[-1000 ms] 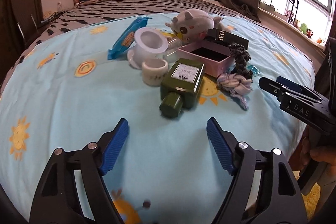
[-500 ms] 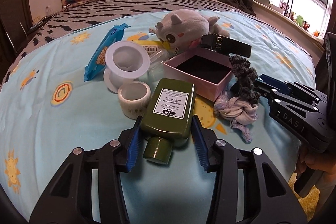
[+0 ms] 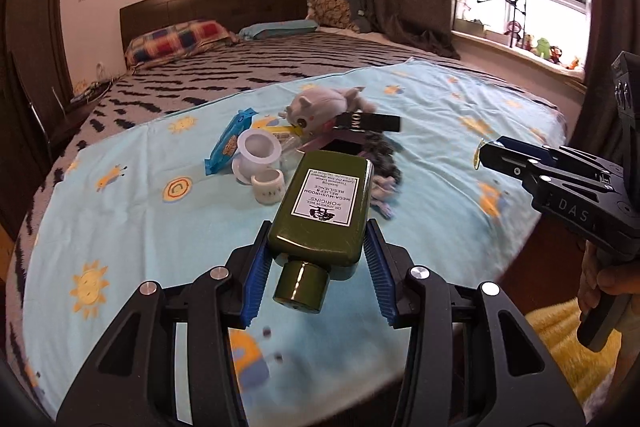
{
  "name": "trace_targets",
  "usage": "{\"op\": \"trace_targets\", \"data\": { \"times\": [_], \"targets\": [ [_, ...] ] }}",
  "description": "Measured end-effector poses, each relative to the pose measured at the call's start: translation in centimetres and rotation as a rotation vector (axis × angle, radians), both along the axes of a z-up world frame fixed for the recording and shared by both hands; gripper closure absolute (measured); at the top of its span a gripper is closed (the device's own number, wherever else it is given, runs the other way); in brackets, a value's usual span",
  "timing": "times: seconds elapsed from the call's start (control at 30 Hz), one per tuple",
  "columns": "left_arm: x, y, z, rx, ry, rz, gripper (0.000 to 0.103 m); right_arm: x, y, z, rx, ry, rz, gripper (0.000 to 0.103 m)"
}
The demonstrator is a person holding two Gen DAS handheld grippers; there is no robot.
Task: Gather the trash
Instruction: 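Lower both tools to the floor bin and open them to drop the items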
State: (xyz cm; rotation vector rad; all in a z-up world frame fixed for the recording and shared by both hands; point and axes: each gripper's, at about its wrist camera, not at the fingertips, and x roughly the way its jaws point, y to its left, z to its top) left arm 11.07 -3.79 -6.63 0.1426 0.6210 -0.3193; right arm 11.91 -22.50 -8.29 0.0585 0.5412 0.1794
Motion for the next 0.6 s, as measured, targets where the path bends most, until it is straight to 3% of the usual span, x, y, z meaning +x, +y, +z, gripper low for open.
{"op": "trace_targets", "data": {
  "times": [0.13,0.3,0.6],
  "targets": [
    [-3.5,0.3,-0.4,-0.008,0.04,-0.028,0.06,-4.2,0.3,-0.4,0.009,0.025,0.026,0.072],
    [-7.1,0.7,-3.0,-0.009,0.123,-0.064,0.06,-7.9,0.4,-2.5,0.006,0.099,0.034,0.072],
    [-8.5,0.2,-10.3,0.022,0.316,-0.109,0.06,-9.1,1.3,-9.9,0.022,0.317,0.04,0.072]
  ]
}}
